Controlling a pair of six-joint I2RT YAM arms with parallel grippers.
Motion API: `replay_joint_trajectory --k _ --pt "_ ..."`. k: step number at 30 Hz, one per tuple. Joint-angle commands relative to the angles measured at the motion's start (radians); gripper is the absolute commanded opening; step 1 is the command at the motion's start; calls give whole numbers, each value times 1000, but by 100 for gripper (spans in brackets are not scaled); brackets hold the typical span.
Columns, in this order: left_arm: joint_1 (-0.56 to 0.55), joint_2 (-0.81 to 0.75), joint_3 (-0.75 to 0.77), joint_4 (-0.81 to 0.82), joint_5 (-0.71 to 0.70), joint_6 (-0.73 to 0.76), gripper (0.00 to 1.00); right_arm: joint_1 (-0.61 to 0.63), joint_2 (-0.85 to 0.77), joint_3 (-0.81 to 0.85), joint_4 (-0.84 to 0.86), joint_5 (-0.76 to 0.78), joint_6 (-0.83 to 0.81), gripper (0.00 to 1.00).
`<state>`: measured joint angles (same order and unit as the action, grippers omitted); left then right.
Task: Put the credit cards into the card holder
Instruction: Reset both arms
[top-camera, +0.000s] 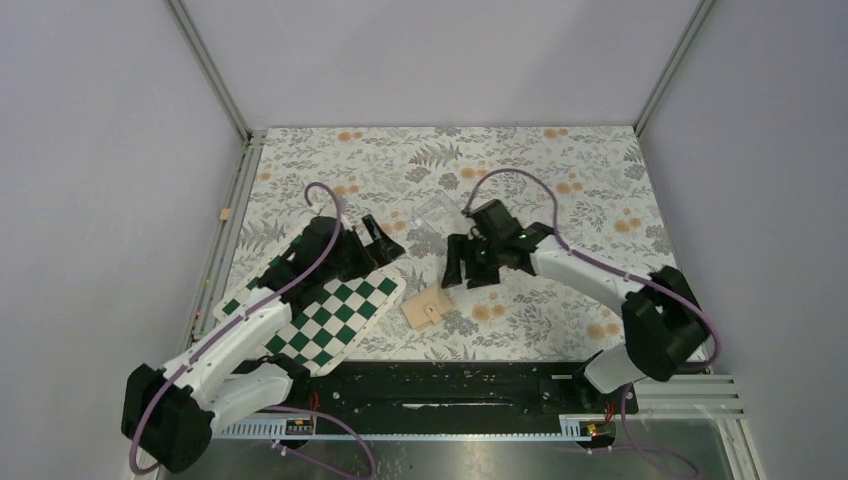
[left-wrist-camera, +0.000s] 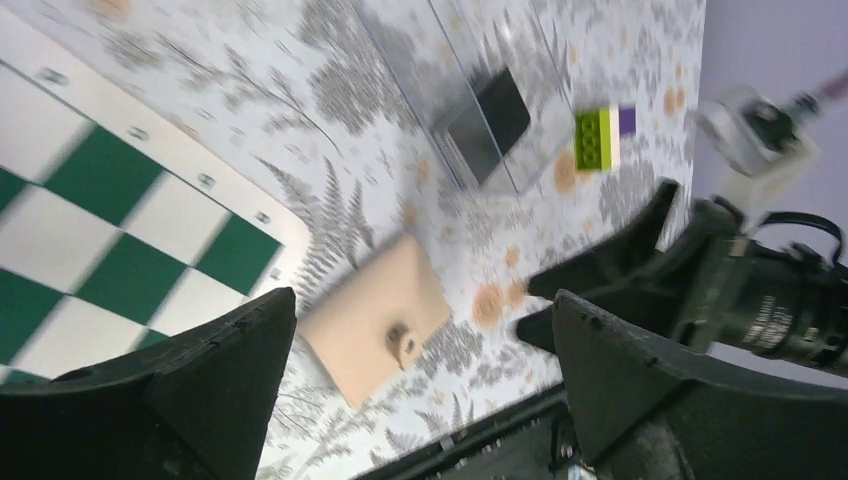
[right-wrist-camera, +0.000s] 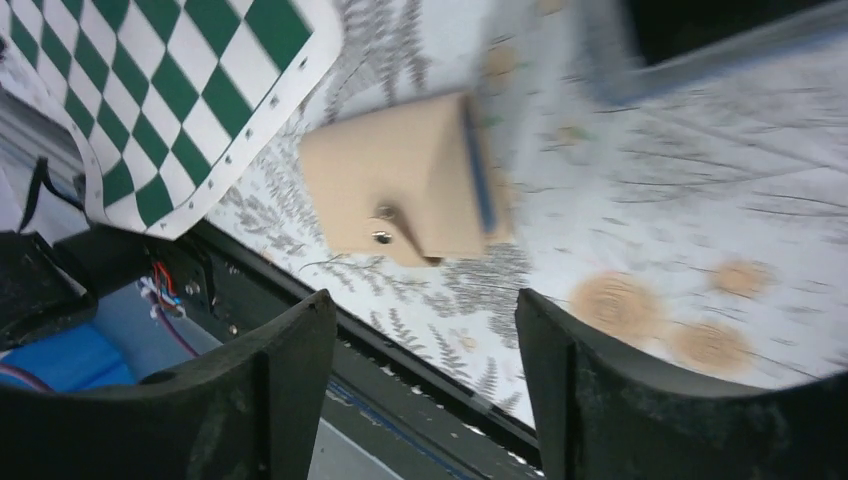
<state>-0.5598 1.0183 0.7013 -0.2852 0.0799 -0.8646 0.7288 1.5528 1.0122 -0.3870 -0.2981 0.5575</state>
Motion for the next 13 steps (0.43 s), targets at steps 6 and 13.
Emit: replay_joint_trajectory --k 6,13 --pt "176 -147 35 -149 -261 207 99 -273 -376 -143 -66 269 -186 99" --pt "178 -149 89 -184 -449 331 99 -331 -598 -244 5 568 -298 99"
